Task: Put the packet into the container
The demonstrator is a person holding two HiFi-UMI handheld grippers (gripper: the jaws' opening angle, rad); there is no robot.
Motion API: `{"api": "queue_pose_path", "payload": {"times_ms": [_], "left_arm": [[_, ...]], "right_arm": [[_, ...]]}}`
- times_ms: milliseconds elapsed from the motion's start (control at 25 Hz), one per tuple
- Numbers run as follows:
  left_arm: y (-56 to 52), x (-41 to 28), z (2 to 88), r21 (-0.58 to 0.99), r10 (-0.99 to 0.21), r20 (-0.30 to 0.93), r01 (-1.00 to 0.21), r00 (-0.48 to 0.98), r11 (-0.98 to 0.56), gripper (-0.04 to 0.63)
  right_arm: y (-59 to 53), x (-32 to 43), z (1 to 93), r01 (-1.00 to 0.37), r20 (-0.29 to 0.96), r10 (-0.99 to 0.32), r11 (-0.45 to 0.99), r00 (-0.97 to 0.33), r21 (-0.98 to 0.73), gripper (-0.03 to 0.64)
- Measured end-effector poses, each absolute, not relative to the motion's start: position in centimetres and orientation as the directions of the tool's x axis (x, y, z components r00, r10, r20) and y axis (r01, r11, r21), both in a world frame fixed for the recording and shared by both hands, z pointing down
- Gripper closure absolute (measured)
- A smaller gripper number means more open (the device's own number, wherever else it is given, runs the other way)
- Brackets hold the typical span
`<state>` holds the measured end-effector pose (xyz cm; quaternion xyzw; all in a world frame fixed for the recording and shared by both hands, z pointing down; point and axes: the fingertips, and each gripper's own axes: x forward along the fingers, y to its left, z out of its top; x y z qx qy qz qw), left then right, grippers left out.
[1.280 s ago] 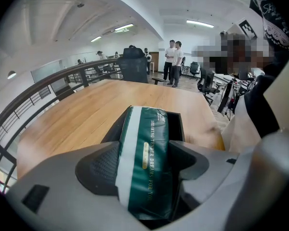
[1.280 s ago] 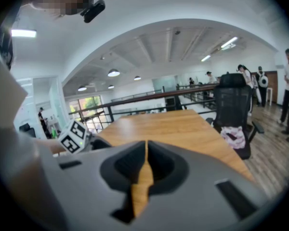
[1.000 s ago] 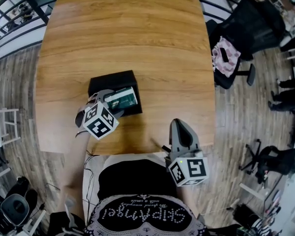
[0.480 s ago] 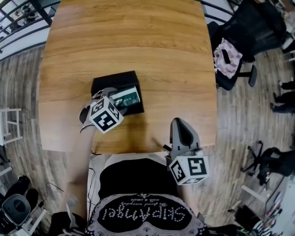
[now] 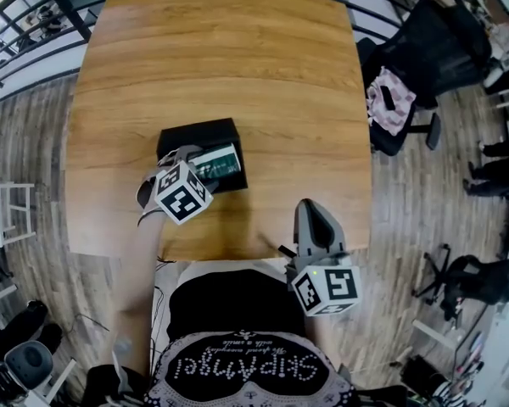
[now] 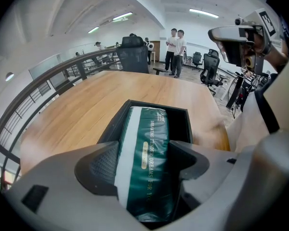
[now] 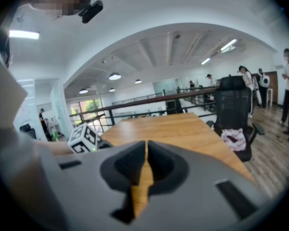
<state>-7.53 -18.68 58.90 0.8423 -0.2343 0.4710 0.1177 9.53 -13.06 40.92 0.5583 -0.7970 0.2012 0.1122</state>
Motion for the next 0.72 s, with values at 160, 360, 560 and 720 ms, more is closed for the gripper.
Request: {"api": "queue_pose_path", "payload": {"times_ms": [160,360,560,720], "left_arm": [[-18.5,-7.6,59.0,-0.033,-0.297,0.845,-0.511,0.445,-0.859,0.25],[-18.5,-7.6,59.0,-0.032,-0.297,0.84,-0.505,0.454,-0.862,0.249],[-18.5,-7.7,58.7,-0.034,-0.301,0.841,-0.51,0.45,-0.859,0.244],[-18.5,-7.7,58.2,-0.032,-0.305,0.834,-0.512,0.459,-0.858,0.244]], "right_arm": [[-12.7,9.5,40.8,-0.935,0.402,-0.846,0.296,-0.351,-0.194,0.578],[-12.3,9.0,40.7,-0.934,0.397,-0.847,0.298,-0.354,-0.197,0.58],[-11.9,8.9,40.6,-0.934,0.393,-0.849,0.296,-0.353,-0.199,0.579],[-11.8,9.1,40.7,-0.938,0.397,-0.851,0.285,-0.343,-0.198,0.579]]}}
